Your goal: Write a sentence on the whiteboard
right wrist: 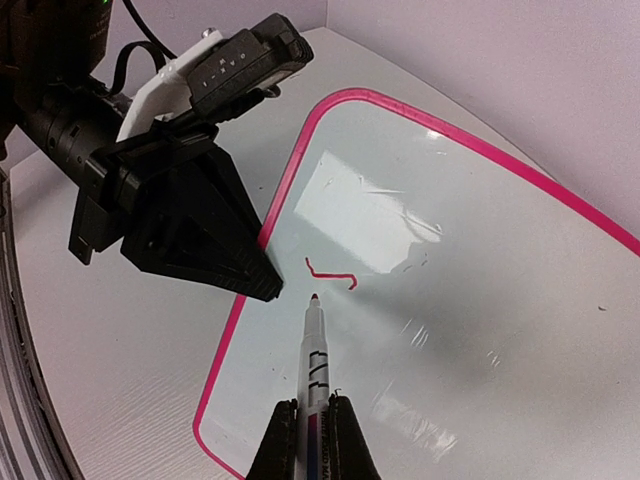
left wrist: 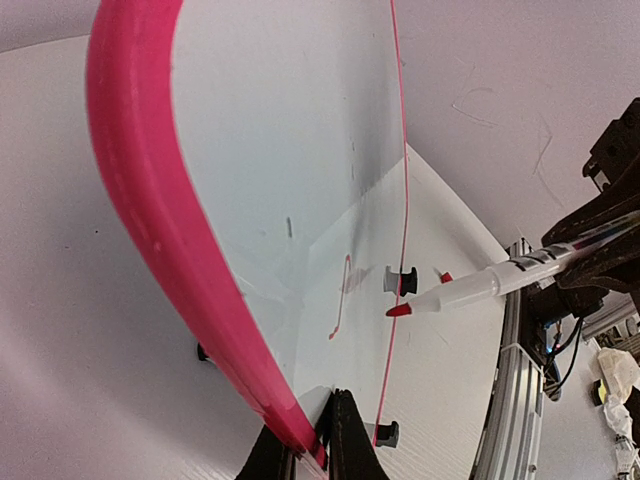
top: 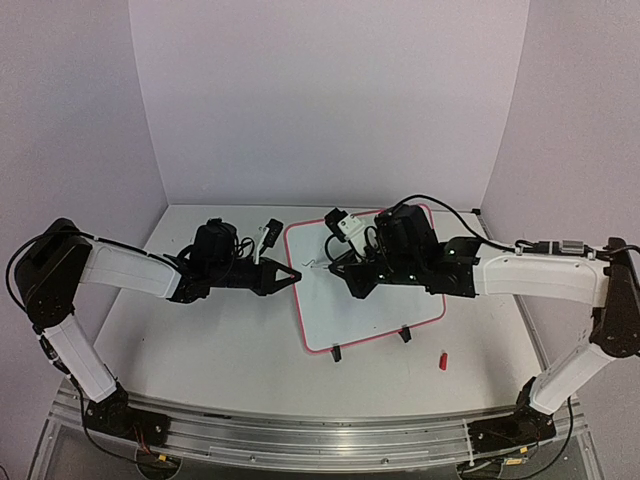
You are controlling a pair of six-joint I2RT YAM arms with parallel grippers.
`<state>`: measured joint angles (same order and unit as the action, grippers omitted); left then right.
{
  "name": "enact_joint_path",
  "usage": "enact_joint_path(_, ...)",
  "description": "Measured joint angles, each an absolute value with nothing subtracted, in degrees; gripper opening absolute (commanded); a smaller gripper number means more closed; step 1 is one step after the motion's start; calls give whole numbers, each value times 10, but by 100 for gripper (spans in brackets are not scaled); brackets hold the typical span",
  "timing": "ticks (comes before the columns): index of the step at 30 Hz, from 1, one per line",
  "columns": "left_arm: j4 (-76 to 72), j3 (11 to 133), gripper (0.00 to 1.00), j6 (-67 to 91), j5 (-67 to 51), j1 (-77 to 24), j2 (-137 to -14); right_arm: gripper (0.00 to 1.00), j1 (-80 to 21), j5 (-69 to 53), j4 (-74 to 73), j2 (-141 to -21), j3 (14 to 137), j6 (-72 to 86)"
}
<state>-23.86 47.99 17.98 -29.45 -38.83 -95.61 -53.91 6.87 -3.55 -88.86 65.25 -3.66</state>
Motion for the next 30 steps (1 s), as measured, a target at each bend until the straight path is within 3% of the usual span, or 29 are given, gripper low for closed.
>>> enact_joint_path(30,-238,480,0,179,-296,-388,-956,0,-539,78,-14,-901,653,-34)
